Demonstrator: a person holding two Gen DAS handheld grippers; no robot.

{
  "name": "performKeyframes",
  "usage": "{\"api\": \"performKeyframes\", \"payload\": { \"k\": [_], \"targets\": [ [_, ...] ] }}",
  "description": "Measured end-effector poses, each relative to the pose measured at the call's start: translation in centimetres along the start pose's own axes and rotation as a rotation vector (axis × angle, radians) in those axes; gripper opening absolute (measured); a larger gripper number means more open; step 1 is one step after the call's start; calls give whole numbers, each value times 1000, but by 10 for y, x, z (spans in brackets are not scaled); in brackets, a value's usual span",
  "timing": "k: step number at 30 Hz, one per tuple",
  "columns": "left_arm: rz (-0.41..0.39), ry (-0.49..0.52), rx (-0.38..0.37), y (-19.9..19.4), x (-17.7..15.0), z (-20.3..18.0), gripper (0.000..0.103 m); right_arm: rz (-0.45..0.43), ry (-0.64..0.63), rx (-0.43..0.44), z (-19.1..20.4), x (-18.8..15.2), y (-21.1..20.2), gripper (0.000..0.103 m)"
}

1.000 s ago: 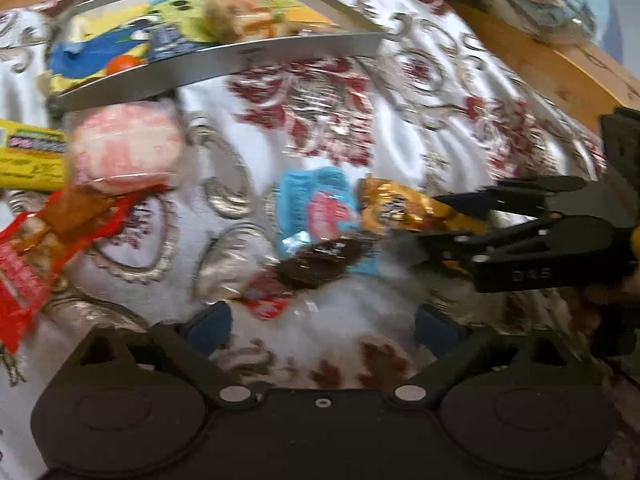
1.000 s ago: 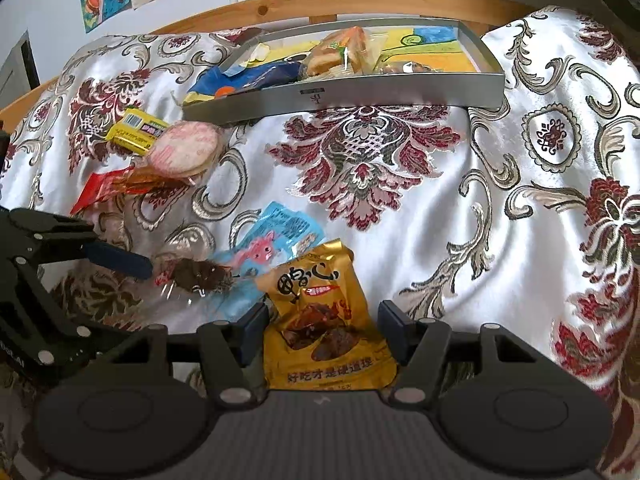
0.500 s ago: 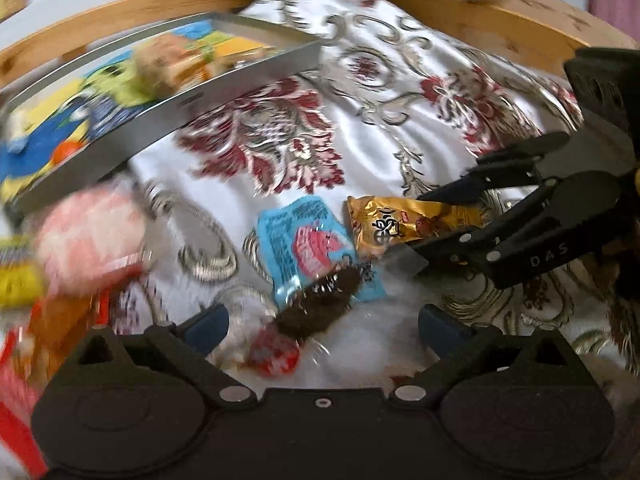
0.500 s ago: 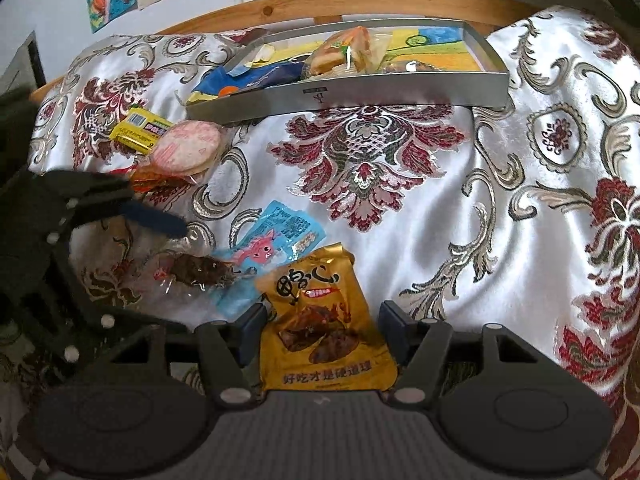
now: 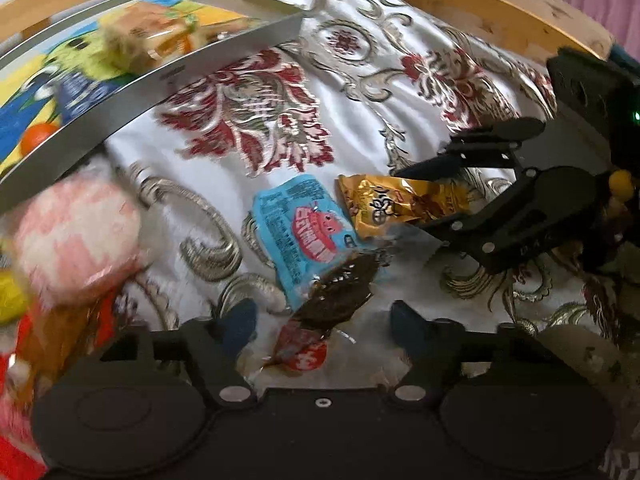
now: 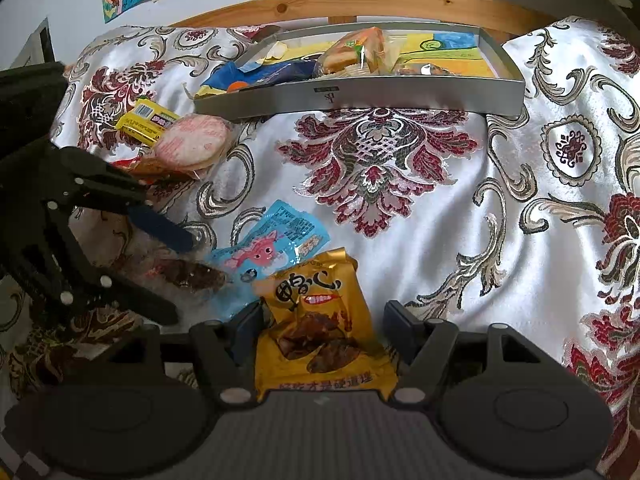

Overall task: Organize snacks
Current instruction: 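Grasp the brown meat stick with the left tool while the right tool holds the gold bag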

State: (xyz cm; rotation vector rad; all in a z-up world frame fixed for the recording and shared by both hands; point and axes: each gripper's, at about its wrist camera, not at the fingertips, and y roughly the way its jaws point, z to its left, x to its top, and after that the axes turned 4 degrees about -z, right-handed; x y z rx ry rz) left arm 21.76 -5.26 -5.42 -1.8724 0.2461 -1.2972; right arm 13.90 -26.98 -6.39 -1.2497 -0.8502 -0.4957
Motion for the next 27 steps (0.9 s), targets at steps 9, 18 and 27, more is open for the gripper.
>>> {"api": "performKeyframes", "payload": {
  "k": [9,18,27],
  "targets": [
    [-20,-202,106,-18,-19,-20,56,34,32,-16,6,-1,-5,71],
    [-80,-254,303,-24,-27,-57,46,23,52,-8,25,-13,-17,69],
    [-133,-151,413,-13,-28,-62,57,-40,-2,-43,35,-19,-9,78]
  ]
}}
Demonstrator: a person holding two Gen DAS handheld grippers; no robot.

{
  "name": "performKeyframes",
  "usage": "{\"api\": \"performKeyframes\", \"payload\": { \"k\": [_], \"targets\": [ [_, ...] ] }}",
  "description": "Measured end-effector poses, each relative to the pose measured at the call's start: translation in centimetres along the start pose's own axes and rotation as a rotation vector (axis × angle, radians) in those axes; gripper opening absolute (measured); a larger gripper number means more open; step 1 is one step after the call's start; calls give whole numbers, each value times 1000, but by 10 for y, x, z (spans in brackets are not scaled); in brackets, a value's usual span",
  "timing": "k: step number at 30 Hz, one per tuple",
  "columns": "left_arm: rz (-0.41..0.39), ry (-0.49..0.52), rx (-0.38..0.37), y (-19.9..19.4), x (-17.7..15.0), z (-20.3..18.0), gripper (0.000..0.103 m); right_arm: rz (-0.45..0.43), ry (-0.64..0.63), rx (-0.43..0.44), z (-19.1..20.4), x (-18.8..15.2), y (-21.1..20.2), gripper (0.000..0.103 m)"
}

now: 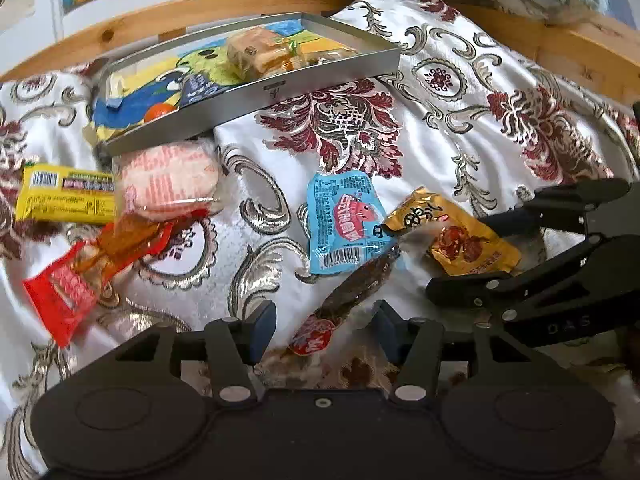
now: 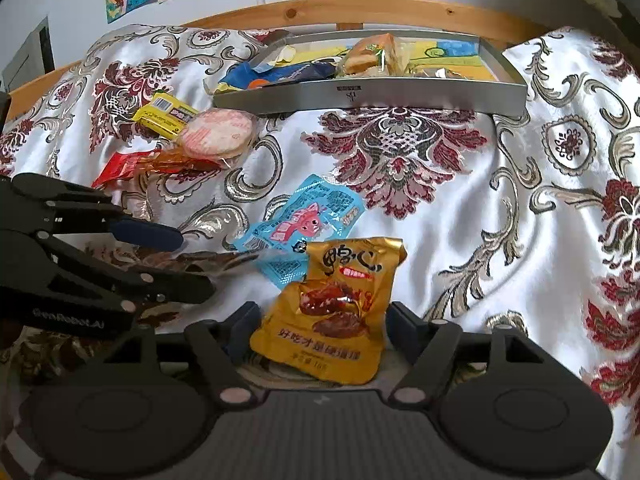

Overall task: Organize snacks
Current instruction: 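Grasp the brown meat stick with the left tool while the right tool holds the gold bag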

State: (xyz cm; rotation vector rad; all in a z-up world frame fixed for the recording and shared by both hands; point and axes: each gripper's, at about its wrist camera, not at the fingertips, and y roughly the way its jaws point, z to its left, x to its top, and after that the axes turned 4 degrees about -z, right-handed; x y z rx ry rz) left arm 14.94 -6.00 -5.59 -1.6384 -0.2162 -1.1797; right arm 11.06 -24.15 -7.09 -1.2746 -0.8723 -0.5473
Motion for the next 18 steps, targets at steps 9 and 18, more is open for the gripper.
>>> {"api": "performKeyframes", "payload": {
  "k": [9,18],
  "targets": [
    [-11,74,-7,8,1,-5,42,-8,9,-2,-2,-1,7,83],
    [-13,5,-33,4,5,-1,26,-34,18,-9,-2,-2,6,70]
  ]
}}
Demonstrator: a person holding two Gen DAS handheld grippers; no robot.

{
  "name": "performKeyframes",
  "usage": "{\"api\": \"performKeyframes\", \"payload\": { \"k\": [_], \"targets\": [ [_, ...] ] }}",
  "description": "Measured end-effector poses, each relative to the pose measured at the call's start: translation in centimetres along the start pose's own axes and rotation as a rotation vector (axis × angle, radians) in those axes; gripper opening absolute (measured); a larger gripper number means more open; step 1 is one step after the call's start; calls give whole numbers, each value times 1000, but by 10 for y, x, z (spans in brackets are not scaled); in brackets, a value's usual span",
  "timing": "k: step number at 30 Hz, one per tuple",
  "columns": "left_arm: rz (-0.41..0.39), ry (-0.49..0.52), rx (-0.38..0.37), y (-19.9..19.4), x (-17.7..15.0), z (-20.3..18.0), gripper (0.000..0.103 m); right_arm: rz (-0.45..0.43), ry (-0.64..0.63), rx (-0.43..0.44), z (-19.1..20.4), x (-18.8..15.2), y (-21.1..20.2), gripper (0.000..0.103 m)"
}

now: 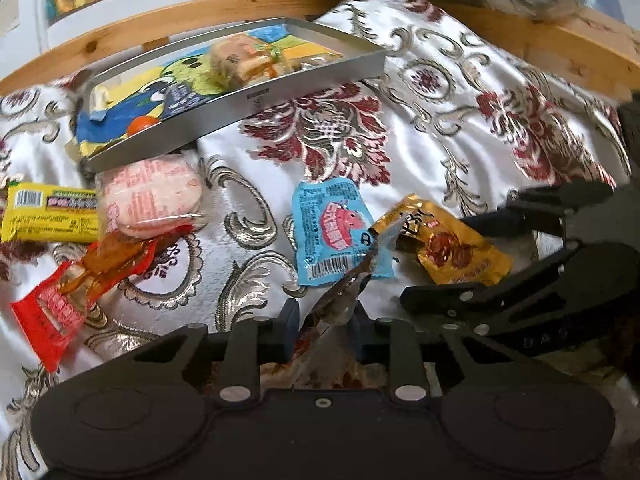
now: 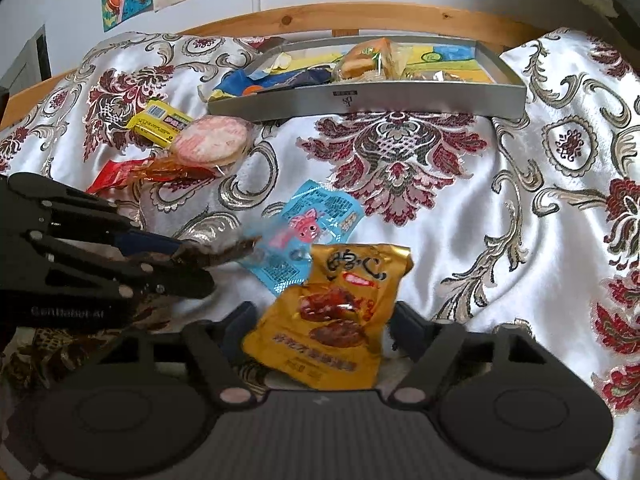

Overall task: Organize snacks
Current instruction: 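Grasp the brown meat stick with the left tool while the right tool holds the gold bag, then carry the meat stick and gold bag into the metal tray and open both tools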

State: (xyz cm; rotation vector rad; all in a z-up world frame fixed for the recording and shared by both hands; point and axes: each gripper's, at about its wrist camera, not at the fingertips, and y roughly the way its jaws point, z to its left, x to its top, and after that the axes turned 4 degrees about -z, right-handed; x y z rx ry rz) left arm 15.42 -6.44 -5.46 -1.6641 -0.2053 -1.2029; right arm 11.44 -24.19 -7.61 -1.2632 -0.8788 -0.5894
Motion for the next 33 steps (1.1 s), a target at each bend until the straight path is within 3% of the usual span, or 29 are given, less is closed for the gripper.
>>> {"api": "performKeyframes", "payload": {
  "k": [9,17,25,33],
  "targets": [
    [-24,-90,-2,-4,5,9,14,-38,-41,-50,7,-3,-3,58],
    [-30,-159,-19,-5,5,17,14,-71,-69,-61,11,-7,-5,57],
    [-94,-178,-35,-16,13,16,14,-119,-99,-79,15,-10,-11,52],
    [-111,-198,-38,-18,14,19,14,-74,-42,-40,6,-4,-6,48]
  ]
}}
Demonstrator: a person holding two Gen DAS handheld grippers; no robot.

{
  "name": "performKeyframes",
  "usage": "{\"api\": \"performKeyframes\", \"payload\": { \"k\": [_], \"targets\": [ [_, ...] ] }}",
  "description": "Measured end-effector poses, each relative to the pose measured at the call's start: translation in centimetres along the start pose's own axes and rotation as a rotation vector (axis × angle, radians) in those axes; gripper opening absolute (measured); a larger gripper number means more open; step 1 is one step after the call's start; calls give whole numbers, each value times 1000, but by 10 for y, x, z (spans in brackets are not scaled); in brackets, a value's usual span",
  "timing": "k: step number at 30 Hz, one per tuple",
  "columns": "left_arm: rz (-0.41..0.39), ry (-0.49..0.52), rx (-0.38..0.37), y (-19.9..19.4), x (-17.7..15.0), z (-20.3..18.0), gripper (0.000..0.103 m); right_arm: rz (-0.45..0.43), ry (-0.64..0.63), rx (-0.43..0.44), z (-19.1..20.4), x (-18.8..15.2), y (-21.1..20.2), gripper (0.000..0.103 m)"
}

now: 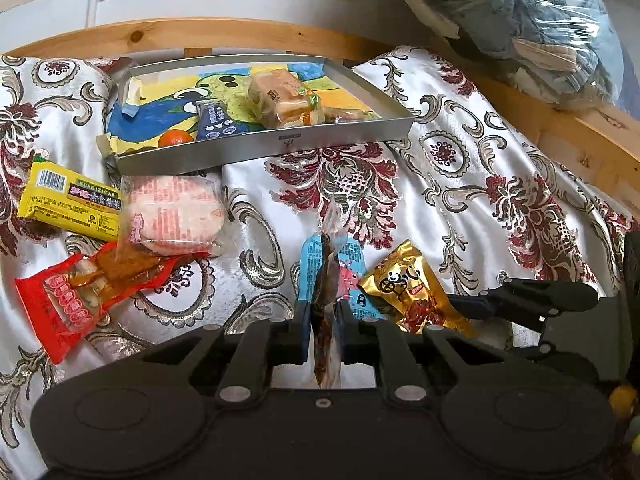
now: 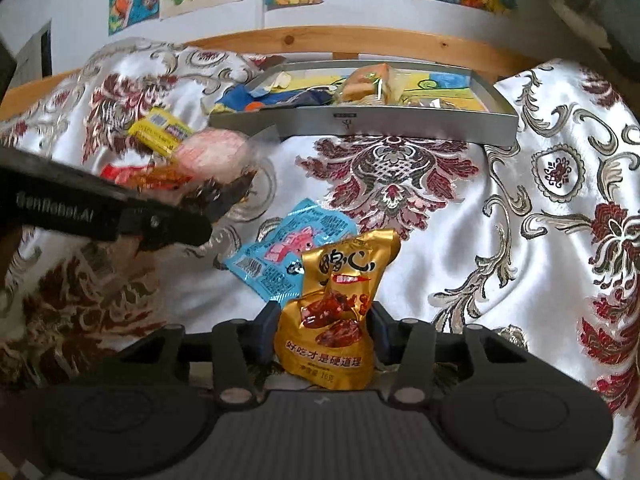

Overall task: Organize snacks
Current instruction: 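Carry the meat stick and gold bag into the metal tray and open both tools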

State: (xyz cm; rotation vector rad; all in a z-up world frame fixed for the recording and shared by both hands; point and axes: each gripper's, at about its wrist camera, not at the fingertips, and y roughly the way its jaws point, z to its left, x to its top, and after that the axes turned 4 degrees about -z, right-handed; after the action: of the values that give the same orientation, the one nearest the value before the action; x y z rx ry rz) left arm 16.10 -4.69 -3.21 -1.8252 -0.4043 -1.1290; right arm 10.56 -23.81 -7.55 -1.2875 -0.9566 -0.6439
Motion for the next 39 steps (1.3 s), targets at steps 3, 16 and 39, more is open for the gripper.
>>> {"api": "performKeyframes", "payload": {
  "k": [3,16,39],
  "targets": [
    [-14,-5,6,-2,1,1,14,-20,-32,-17,3,4,-3,45],
    [-80,-27,21,-16,12,1,14,-144,-293,-211,32,8,-29,45],
    [-223,-73,129,25,134,73,14,-355,-354,-181,14,168,64,47]
  ]
}}
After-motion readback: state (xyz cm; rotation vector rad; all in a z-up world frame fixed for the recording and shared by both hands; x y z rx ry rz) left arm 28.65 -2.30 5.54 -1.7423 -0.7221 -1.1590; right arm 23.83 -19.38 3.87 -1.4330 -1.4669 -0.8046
